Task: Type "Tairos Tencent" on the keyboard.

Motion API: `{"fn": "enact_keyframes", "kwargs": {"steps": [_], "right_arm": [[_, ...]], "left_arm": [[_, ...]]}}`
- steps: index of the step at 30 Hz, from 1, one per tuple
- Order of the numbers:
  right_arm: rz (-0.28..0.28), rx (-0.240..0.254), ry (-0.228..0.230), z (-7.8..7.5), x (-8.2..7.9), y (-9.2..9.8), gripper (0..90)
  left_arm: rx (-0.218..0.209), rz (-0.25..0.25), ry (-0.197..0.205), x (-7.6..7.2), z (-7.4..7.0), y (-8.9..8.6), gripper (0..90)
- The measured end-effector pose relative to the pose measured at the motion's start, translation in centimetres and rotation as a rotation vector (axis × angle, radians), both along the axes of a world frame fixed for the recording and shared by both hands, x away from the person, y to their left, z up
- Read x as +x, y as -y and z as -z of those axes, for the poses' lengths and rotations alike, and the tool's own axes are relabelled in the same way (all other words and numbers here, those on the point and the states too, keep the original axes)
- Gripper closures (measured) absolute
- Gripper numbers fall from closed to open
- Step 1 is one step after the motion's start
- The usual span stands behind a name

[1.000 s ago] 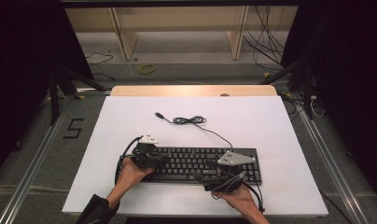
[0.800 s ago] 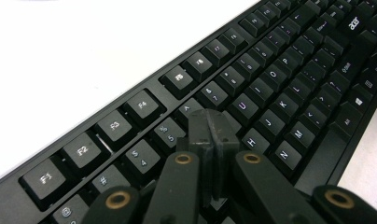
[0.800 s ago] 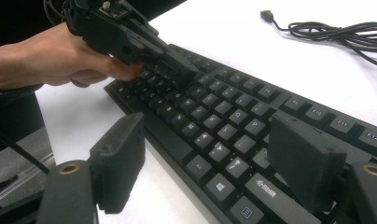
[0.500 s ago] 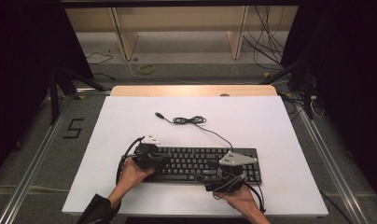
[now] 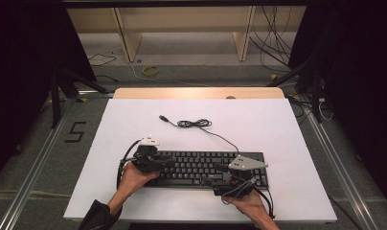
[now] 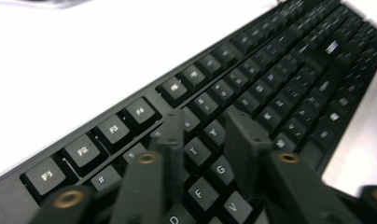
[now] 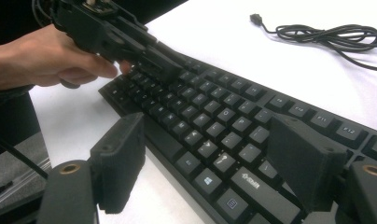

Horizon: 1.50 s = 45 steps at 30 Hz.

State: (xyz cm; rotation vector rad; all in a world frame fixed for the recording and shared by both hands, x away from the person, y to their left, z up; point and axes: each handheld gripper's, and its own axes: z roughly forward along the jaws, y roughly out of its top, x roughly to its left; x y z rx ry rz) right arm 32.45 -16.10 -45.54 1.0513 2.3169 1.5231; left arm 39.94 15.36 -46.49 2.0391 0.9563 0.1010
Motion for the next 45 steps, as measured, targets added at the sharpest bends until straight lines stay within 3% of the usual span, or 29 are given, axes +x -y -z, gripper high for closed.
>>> {"fn": "enact_keyframes", "kwargs": {"steps": [6,15,32,45], "right_arm": [[0.009,0.004,0.004,-0.1,0.0,0.5,28.8],[0.022,0.004,0.007,-0.1,-0.3,1.2,28.7],[0.058,0.004,0.03,-0.3,-1.2,3.4,29.4],[0.083,-0.008,0.052,0.0,-2.0,5.2,29.9]], "left_arm": [[-0.094,-0.004,0.012,-0.4,-0.4,-0.7,44.9],[-0.177,0.021,0.056,-1.6,-1.1,-1.1,32.9],[-0.259,0.041,0.086,-4.8,-1.3,-2.7,28.9],[-0.275,0.036,0.109,-6.2,-1.0,-3.7,27.0]]}}
